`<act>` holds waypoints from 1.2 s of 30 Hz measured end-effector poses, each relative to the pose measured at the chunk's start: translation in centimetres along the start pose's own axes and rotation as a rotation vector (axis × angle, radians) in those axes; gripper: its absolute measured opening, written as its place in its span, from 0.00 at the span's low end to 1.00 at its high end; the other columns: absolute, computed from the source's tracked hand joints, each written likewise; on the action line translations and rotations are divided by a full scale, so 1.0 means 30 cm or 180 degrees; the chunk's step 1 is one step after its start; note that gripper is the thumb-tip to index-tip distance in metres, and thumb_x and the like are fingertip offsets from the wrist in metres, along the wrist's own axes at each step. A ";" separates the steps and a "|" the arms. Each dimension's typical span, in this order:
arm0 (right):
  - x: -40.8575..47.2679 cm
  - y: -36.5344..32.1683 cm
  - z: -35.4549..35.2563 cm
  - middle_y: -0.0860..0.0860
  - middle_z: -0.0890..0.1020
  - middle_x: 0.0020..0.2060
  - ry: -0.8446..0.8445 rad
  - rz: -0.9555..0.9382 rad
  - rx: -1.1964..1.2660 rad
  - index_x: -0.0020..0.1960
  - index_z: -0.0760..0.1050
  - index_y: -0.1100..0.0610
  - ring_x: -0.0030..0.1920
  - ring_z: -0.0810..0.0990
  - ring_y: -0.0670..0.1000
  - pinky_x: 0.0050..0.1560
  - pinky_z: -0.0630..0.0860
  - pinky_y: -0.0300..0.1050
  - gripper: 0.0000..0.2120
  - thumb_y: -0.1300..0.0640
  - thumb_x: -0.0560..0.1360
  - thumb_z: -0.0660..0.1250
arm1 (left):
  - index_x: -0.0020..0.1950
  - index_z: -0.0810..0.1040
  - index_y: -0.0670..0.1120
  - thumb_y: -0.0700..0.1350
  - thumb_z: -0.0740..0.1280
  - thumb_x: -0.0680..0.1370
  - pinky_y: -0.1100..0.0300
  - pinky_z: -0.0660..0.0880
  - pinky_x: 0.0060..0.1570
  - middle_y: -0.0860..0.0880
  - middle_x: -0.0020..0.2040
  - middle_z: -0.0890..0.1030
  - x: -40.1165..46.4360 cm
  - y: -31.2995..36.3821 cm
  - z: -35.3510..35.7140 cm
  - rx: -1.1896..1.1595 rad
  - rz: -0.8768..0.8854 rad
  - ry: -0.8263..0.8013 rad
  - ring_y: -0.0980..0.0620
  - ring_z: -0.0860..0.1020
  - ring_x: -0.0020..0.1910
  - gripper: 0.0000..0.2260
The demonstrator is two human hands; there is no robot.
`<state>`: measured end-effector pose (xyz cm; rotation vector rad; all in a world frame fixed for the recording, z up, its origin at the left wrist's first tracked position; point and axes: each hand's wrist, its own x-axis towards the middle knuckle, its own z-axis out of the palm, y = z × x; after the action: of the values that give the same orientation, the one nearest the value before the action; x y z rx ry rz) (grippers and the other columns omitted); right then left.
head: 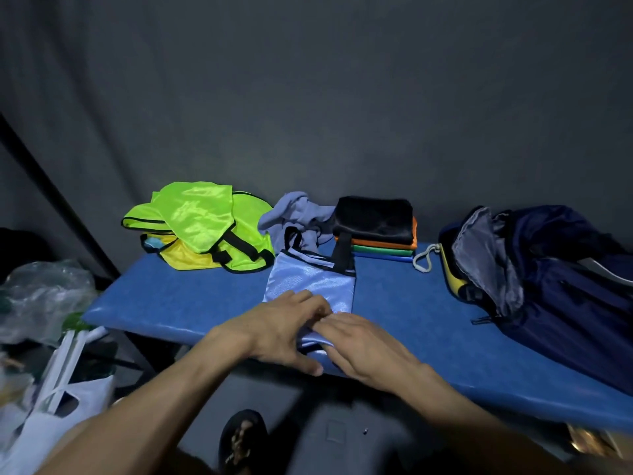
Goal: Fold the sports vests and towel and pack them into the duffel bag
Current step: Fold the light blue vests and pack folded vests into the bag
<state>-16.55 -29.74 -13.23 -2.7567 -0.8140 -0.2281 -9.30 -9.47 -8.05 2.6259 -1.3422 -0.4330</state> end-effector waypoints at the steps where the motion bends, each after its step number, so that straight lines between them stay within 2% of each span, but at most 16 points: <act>1: 0.001 0.000 -0.016 0.53 0.80 0.59 -0.0008 0.0132 0.0110 0.67 0.72 0.55 0.58 0.76 0.56 0.59 0.74 0.52 0.17 0.51 0.81 0.56 | 0.68 0.65 0.58 0.64 0.75 0.68 0.53 0.74 0.56 0.59 0.61 0.69 -0.001 0.009 0.003 0.0210 -0.0111 0.0062 0.53 0.68 0.60 0.34; 5: 0.000 0.010 -0.098 0.52 0.82 0.51 -0.0017 0.0606 0.0500 0.68 0.72 0.49 0.49 0.77 0.55 0.51 0.74 0.54 0.14 0.50 0.85 0.55 | 0.65 0.67 0.53 0.53 0.70 0.74 0.50 0.75 0.50 0.53 0.62 0.74 0.000 0.055 0.006 0.0632 -0.0450 0.0475 0.47 0.73 0.59 0.22; 8: -0.013 0.024 -0.173 0.49 0.74 0.33 0.0225 0.0715 0.0919 0.51 0.74 0.55 0.36 0.72 0.51 0.41 0.71 0.54 0.11 0.51 0.85 0.57 | 0.57 0.70 0.51 0.45 0.65 0.77 0.51 0.72 0.44 0.49 0.54 0.80 -0.021 0.035 -0.041 0.0716 -0.0673 0.0736 0.42 0.78 0.52 0.10; 10: -0.026 0.044 -0.224 0.50 0.73 0.31 0.0517 0.0834 0.1207 0.46 0.74 0.54 0.34 0.71 0.50 0.39 0.70 0.54 0.13 0.50 0.84 0.58 | 0.52 0.72 0.51 0.45 0.64 0.76 0.51 0.73 0.42 0.48 0.48 0.82 -0.035 -0.004 -0.082 0.0556 -0.0497 0.0953 0.42 0.79 0.48 0.06; 12: -0.039 0.053 -0.272 0.47 0.75 0.32 0.0788 0.0934 0.1469 0.45 0.76 0.47 0.34 0.73 0.47 0.38 0.71 0.51 0.10 0.49 0.83 0.60 | 0.49 0.75 0.50 0.44 0.62 0.74 0.50 0.74 0.40 0.49 0.42 0.82 -0.048 -0.026 -0.115 -0.0077 -0.0222 0.1249 0.45 0.78 0.42 0.06; 14: -0.051 0.051 -0.299 0.42 0.82 0.40 0.0868 0.0947 0.1909 0.51 0.80 0.44 0.42 0.80 0.43 0.44 0.76 0.45 0.02 0.50 0.81 0.68 | 0.48 0.79 0.50 0.43 0.62 0.73 0.49 0.75 0.42 0.51 0.39 0.81 -0.051 -0.017 -0.153 -0.0673 0.0003 0.1441 0.48 0.78 0.40 0.08; 16: -0.063 0.048 -0.308 0.44 0.86 0.49 0.0736 0.0965 0.2183 0.58 0.81 0.48 0.50 0.84 0.44 0.52 0.78 0.42 0.12 0.53 0.75 0.76 | 0.50 0.82 0.49 0.40 0.64 0.76 0.49 0.77 0.47 0.52 0.41 0.83 -0.051 0.000 -0.187 -0.1121 0.0168 0.1567 0.49 0.80 0.43 0.09; 19: -0.065 0.054 -0.316 0.47 0.86 0.45 0.1044 0.0936 0.2236 0.54 0.84 0.52 0.46 0.84 0.48 0.47 0.78 0.48 0.10 0.62 0.74 0.77 | 0.53 0.84 0.49 0.37 0.64 0.79 0.50 0.75 0.53 0.51 0.48 0.85 -0.043 0.024 -0.230 -0.1746 0.0408 0.1594 0.50 0.82 0.49 0.10; 20: -0.061 0.054 -0.328 0.48 0.87 0.45 0.1339 0.0935 0.2380 0.53 0.84 0.53 0.47 0.85 0.50 0.47 0.80 0.48 0.10 0.64 0.74 0.76 | 0.53 0.84 0.49 0.40 0.65 0.79 0.50 0.74 0.51 0.49 0.48 0.85 -0.036 0.031 -0.244 -0.2035 0.0422 0.1639 0.49 0.81 0.48 0.09; 22: -0.050 0.057 -0.366 0.45 0.87 0.44 0.1961 0.0942 0.2878 0.51 0.84 0.53 0.45 0.85 0.45 0.47 0.80 0.40 0.09 0.64 0.74 0.75 | 0.52 0.83 0.43 0.45 0.66 0.78 0.50 0.70 0.46 0.41 0.44 0.82 -0.018 0.058 -0.281 -0.2754 0.0344 0.1816 0.48 0.74 0.44 0.09; 25: -0.021 0.057 -0.414 0.51 0.87 0.45 0.2342 0.1151 0.3667 0.52 0.83 0.58 0.43 0.84 0.47 0.45 0.80 0.42 0.07 0.58 0.76 0.72 | 0.45 0.77 0.39 0.43 0.67 0.81 0.57 0.68 0.35 0.45 0.35 0.76 0.055 0.082 -0.315 -0.3611 -0.0174 0.1914 0.49 0.72 0.35 0.08; 28: 0.007 0.126 -0.365 0.56 0.87 0.45 0.2303 0.1965 0.4026 0.53 0.83 0.61 0.40 0.85 0.51 0.39 0.80 0.43 0.08 0.56 0.79 0.70 | 0.48 0.79 0.44 0.45 0.68 0.81 0.64 0.67 0.27 0.48 0.36 0.78 0.195 0.047 -0.296 -0.3960 -0.0839 0.1665 0.52 0.74 0.29 0.04; 30: 0.006 0.187 -0.276 0.55 0.82 0.38 0.1844 0.2654 0.3989 0.52 0.81 0.60 0.31 0.78 0.49 0.30 0.73 0.41 0.13 0.50 0.80 0.70 | 0.51 0.79 0.44 0.45 0.68 0.79 0.59 0.70 0.32 0.43 0.39 0.78 0.293 -0.008 -0.223 -0.4159 -0.1253 0.1433 0.47 0.76 0.35 0.05; 31: 0.001 0.200 -0.229 0.54 0.80 0.36 0.1518 0.2943 0.4082 0.54 0.79 0.59 0.31 0.75 0.48 0.31 0.72 0.40 0.14 0.48 0.79 0.70 | 0.51 0.79 0.42 0.43 0.68 0.80 0.55 0.73 0.37 0.40 0.42 0.78 0.333 -0.034 -0.178 -0.4244 -0.1456 0.1334 0.45 0.77 0.39 0.04; 33: -0.018 0.214 -0.152 0.51 0.83 0.42 0.1096 0.3236 0.4220 0.58 0.78 0.59 0.39 0.79 0.49 0.41 0.77 0.44 0.15 0.49 0.77 0.73 | 0.49 0.77 0.40 0.39 0.66 0.81 0.51 0.72 0.41 0.38 0.44 0.77 0.396 -0.080 -0.093 -0.4229 -0.1805 0.1213 0.43 0.76 0.41 0.03; 36: -0.064 0.208 -0.121 0.52 0.86 0.54 0.0933 0.3109 0.4093 0.64 0.75 0.48 0.53 0.85 0.51 0.58 0.80 0.50 0.22 0.51 0.73 0.78 | 0.49 0.75 0.40 0.39 0.66 0.82 0.53 0.73 0.41 0.38 0.44 0.78 0.438 -0.128 -0.034 -0.4233 -0.2061 0.1231 0.44 0.78 0.40 0.03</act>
<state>-15.00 -36.82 -11.45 -1.5233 0.4312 0.0872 1.26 -17.88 -10.51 1.7051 0.0798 -0.5615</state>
